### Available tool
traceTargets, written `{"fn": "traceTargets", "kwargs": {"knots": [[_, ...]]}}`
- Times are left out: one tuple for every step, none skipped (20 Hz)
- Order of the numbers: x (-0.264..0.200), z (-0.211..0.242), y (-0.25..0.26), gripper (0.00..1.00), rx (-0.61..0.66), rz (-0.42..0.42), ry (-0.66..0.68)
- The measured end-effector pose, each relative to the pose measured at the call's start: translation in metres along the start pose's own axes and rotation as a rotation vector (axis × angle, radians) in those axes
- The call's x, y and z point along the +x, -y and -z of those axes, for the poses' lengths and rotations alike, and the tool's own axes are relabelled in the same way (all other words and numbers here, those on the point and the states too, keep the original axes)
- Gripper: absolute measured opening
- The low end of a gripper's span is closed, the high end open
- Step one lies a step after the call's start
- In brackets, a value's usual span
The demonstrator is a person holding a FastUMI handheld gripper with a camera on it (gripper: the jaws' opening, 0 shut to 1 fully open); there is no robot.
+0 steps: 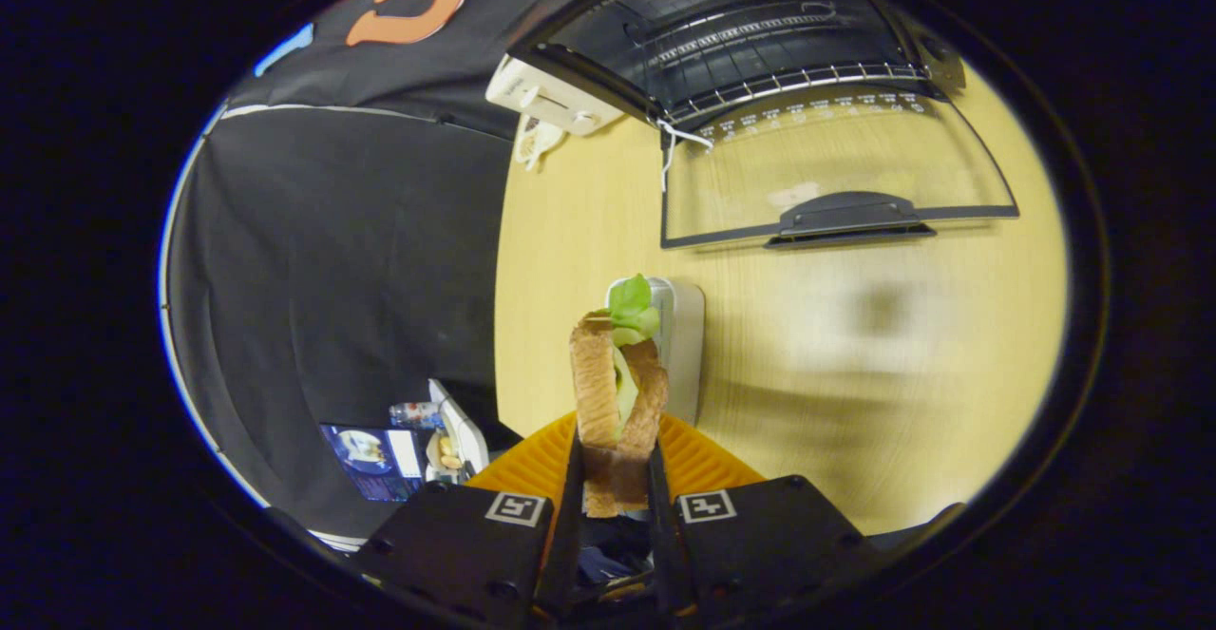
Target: Open the toaster oven, put the food inside, and close the toaster oven door.
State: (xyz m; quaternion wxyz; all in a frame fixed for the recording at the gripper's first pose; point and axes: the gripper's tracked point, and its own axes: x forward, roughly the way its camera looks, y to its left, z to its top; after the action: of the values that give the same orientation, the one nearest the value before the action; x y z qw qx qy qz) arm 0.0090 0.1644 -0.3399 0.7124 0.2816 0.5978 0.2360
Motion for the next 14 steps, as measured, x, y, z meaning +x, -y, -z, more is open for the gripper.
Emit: {"fn": "traceTargets", "kwargs": {"knots": [[-0.01,-0.007,-0.005,0.37,0.005,-0.02,0.026],[-0.021,-0.014,-0.01,0.37,0.012,-0.04,0.051],[-0.03,-0.022,-0.015,0.37,0.023,-0.061,0.073],[-0.038,-0.03,-0.019,0.37,0.034,-0.083,0.101],[-0.046,-0.039,-0.023,0.37,0.045,-0.104,0.134],[-0.053,-0.048,-0.023,0.37,0.051,-0.124,0.172],[-0.06,-0.06,-0.022,0.37,0.058,-0.142,0.211],[-0.068,-0.072,-0.019,0.37,0.079,-0.157,0.254],[-0.073,-0.086,-0.015,0.37,0.113,-0.177,0.296],[-0.078,-0.096,-0.011,0.37,0.154,-0.199,0.336],[-0.082,-0.107,-0.005,0.37,0.193,-0.224,0.376],[-0.084,-0.117,-0.001,0.37,0.226,-0.263,0.42],[-0.084,-0.129,0.002,0.36,0.258,-0.302,0.458],[-0.08,-0.141,0.009,0.36,0.296,-0.316,0.49]]}}
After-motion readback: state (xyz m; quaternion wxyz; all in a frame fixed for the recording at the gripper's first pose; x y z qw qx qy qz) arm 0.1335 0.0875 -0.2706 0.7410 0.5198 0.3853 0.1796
